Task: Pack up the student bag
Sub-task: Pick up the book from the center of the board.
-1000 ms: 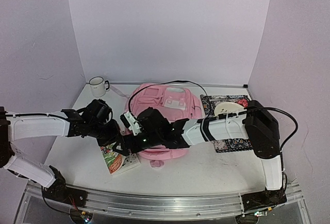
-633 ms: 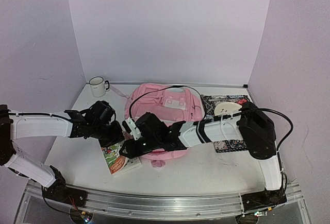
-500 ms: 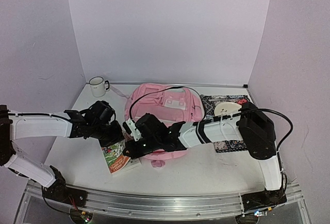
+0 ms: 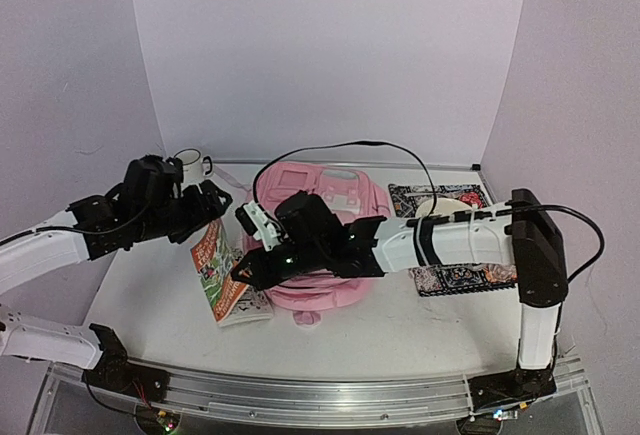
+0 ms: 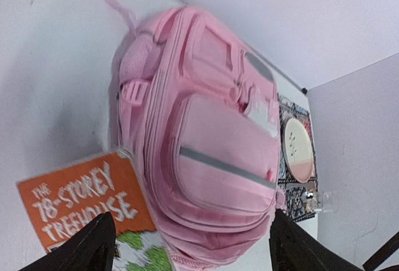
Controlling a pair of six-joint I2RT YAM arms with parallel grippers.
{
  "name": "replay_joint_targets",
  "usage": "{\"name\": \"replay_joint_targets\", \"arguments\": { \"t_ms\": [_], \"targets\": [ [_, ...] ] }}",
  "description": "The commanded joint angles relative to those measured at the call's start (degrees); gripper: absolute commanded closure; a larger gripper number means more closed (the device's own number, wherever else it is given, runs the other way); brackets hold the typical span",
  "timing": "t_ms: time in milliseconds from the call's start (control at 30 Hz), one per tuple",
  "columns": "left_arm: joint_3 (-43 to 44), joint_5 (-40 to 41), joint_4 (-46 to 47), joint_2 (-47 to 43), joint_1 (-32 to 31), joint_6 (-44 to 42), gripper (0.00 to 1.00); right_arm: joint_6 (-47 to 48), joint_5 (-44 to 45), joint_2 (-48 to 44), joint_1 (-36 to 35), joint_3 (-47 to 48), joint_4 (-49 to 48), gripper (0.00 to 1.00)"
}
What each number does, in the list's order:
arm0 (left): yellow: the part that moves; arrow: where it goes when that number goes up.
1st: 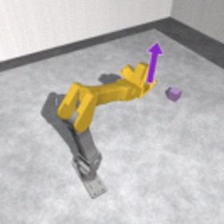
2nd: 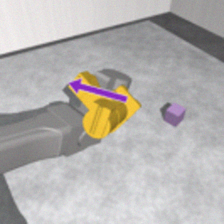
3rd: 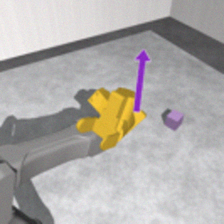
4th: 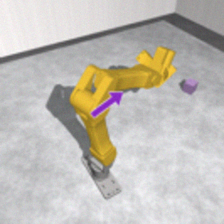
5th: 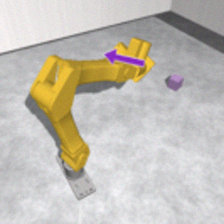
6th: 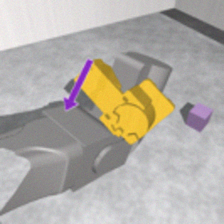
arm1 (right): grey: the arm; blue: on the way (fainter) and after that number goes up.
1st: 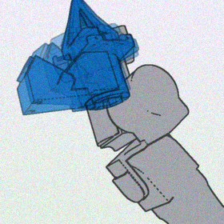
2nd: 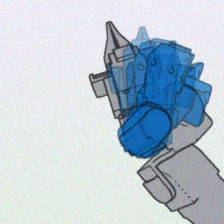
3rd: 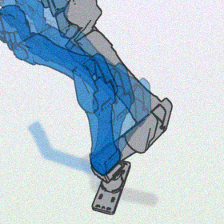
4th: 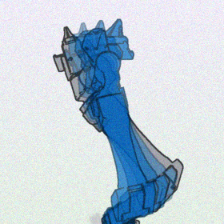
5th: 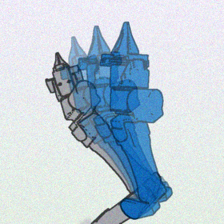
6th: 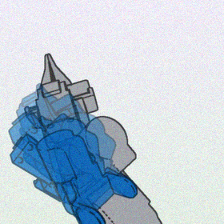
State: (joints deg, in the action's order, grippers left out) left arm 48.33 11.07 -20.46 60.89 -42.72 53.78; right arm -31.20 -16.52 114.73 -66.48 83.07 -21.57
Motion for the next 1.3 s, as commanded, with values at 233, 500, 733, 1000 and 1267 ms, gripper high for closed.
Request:
{"name": "replay_joint_targets", "arguments": {
  "t_ms": [233,500,733,1000,1267],
  "targets": [
    [6.48,1.37,-3.60,-7.35,14.24,-10.32,0.04,3.79,-3.82,-11.16,3.03,4.39,-5.94,1.00],
    [5.01,-2.95,-1.52,-9.12,19.18,-9.06,0.02,5.48,-5.10,-18.06,5.85,6.63,-6.00,1.00],
    [-0.49,-19.83,10.92,-9.07,20.64,-3.07,0.01,6.72,-4.69,-22.25,7.66,7.84,-6.07,1.00],
    [-11.65,-38.18,37.80,-6.54,20.28,10.38,0.01,7.36,-3.03,-23.12,7.85,5.80,-7.86,1.00],
    [-15.28,-39.42,47.85,-4.91,16.18,16.68,0.01,8.17,-2.11,-21.95,7.97,4.94,-9.54,1.00]
  ]
}}
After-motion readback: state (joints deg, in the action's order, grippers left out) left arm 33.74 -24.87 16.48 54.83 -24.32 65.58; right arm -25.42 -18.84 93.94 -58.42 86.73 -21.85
